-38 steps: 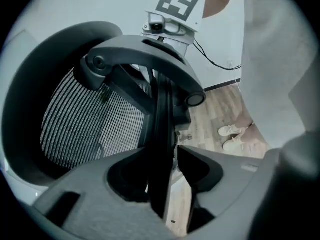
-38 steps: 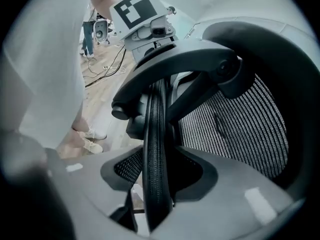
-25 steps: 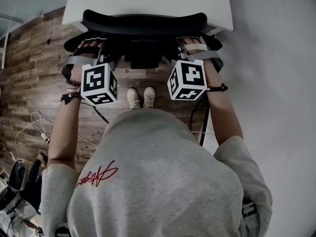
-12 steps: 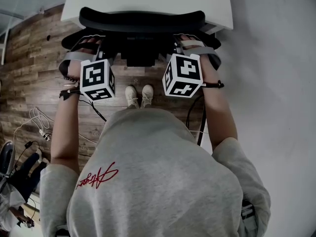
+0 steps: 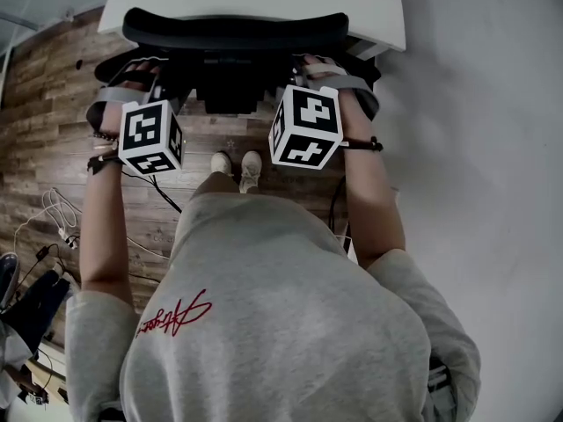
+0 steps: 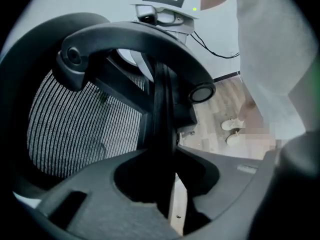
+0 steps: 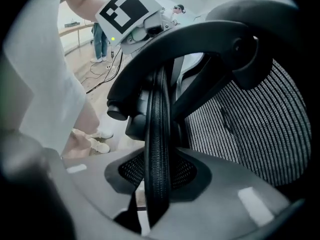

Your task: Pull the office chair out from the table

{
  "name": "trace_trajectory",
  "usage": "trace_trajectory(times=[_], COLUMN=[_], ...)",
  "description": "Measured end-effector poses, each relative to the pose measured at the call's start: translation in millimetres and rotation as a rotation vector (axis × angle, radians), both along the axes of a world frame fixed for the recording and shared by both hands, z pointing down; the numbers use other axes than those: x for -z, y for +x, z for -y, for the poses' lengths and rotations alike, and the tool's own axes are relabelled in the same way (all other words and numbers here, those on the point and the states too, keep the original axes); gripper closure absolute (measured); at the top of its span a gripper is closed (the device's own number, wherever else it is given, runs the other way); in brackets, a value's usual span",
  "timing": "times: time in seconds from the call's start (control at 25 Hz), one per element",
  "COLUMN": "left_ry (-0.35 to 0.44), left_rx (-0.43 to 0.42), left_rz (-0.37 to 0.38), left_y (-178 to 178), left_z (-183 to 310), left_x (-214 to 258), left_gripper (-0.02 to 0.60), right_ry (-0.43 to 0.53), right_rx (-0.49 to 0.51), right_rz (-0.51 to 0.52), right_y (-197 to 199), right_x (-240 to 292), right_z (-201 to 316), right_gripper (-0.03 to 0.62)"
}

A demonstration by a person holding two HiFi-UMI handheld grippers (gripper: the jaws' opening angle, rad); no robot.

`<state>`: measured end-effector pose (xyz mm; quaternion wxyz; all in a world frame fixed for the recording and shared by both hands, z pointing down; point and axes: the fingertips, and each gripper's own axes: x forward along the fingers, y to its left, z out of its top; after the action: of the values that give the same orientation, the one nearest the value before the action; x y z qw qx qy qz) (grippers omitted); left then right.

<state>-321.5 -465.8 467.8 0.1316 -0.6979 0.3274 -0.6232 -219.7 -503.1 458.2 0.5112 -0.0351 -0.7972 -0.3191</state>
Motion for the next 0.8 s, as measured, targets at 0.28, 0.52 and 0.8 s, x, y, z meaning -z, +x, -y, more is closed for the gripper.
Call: trace_trajectory(times=[0.28, 0.52, 0.8], left_ry=[-0.002, 0.004, -0.028], left_rx=[0.0, -0.009, -0.012], left_rz=[0.0, 0.007, 0.001], left_y=[-2, -2, -5], left_z=[2, 0, 4], left_x=[-8, -4, -20], left_gripper=[0.483, 0.486, 0.485], right_ry=[-0.015, -0.037, -0.038], right_rx=[-0.01, -0.011, -0.027], right_rz=[-0.005, -0.01, 0.001], right_y=[-2, -3, -5], right_x=[-9, -5, -21], right_z=[2, 1, 4], right_gripper=[0.482, 0.479, 0.477])
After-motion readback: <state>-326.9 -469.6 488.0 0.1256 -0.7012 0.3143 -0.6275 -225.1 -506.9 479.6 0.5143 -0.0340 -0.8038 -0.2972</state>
